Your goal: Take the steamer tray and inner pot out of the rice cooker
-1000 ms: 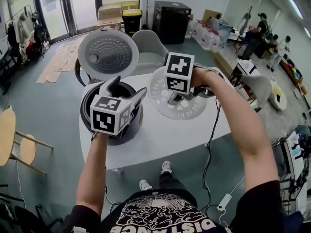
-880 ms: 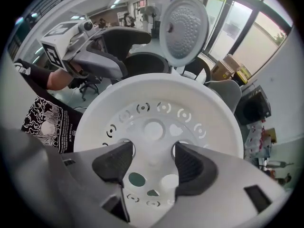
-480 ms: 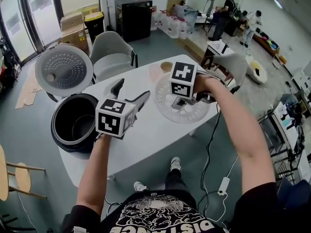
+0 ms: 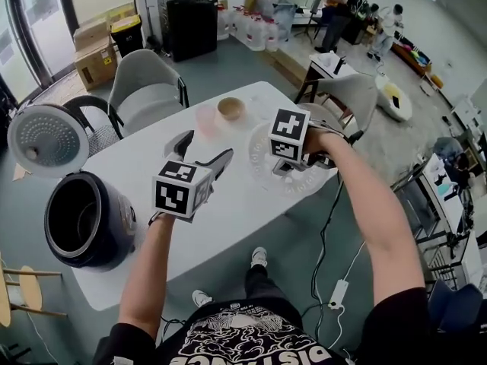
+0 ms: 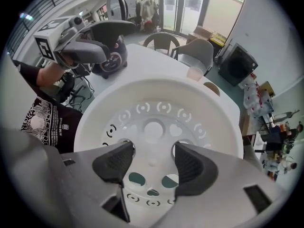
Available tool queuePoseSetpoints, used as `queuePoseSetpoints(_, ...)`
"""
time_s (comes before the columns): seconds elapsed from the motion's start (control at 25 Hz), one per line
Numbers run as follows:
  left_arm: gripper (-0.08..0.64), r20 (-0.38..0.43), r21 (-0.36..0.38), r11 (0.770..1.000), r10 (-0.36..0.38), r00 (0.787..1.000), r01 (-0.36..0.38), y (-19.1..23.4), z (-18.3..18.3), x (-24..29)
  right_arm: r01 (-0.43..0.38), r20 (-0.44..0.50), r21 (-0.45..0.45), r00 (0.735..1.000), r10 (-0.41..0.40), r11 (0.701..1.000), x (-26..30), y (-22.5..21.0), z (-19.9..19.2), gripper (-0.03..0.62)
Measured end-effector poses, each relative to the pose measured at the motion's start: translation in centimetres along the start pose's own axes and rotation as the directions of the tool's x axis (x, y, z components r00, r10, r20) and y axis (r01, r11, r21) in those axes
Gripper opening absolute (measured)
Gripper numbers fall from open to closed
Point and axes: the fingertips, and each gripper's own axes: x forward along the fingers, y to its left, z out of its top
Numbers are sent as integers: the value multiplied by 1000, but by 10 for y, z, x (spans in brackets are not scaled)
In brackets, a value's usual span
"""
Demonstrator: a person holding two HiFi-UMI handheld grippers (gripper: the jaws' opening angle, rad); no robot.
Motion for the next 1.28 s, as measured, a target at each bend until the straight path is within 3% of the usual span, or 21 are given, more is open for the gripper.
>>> queuePoseSetpoints(0.48, 419, -112, -63, 998, -27, 993, 20, -21, -20, 263, -22, -5, 46, 1000, 23, 999, 113, -240, -93, 295)
queuePoseSetpoints(0.64, 419, -165, -93, 995, -43, 985, 28, -25, -36, 334, -42, -22, 47, 999, 43, 998, 159, -301, -112, 295)
queuePoseSetpoints(0.96, 419, -229, -96, 994, -64, 971, 43, -42, -55, 430, -40, -35, 50, 999, 42, 998, 223, -380, -144, 296)
queuePoseSetpoints(1.12, 419, -270, -107, 993, -67, 961, 39, -46, -66, 450, -48, -28, 72, 998, 50, 996, 235, -395, -147, 298)
queuePoseSetpoints(1.28, 419, -290, -106, 994, -66, 955, 36, -51, -64, 459, -63, -47, 28, 997, 65, 998, 231, -398, -155, 299)
